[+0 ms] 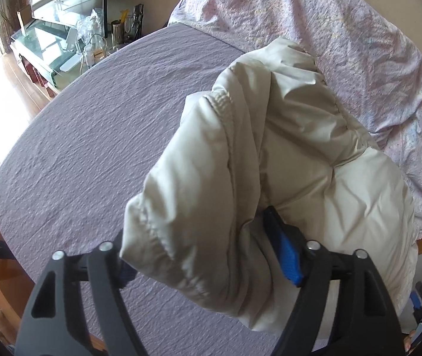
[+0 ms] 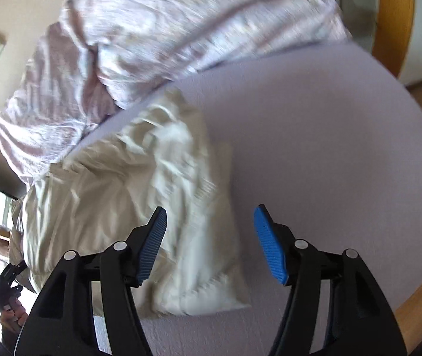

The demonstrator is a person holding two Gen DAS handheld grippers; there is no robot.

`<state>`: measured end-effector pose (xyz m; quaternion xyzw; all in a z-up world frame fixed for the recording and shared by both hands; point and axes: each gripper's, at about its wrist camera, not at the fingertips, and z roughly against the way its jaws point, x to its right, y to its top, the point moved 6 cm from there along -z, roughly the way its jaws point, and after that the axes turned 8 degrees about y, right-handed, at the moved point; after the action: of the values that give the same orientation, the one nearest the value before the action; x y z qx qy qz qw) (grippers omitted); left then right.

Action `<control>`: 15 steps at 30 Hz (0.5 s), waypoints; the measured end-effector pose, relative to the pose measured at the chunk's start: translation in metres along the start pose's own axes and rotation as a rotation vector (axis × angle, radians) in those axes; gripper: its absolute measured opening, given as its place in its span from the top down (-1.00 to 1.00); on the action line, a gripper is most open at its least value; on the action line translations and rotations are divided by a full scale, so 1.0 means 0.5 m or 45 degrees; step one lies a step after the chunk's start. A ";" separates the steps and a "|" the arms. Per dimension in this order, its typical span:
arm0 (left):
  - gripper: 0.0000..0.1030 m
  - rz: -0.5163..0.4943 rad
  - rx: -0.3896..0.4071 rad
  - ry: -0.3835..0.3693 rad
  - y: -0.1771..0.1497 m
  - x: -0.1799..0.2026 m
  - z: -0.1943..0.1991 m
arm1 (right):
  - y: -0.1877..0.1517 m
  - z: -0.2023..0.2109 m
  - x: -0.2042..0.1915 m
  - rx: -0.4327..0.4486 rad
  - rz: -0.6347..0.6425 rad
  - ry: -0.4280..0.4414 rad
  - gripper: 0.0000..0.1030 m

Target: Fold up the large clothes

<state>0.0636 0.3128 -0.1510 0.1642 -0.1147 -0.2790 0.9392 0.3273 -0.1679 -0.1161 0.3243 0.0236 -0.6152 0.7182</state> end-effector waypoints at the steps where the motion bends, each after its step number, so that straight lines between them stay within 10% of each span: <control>1: -0.51 0.002 -0.003 -0.003 0.000 -0.001 -0.002 | 0.003 -0.001 -0.029 0.005 0.045 0.021 -0.23; 15: -0.58 0.008 -0.010 -0.031 0.000 -0.002 -0.014 | -0.108 -0.110 -0.370 -0.162 0.510 0.229 0.07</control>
<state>0.0650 0.3151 -0.1575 0.1569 -0.1254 -0.2786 0.9392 0.2542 0.0182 -0.1027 0.3302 0.0614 -0.4262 0.8400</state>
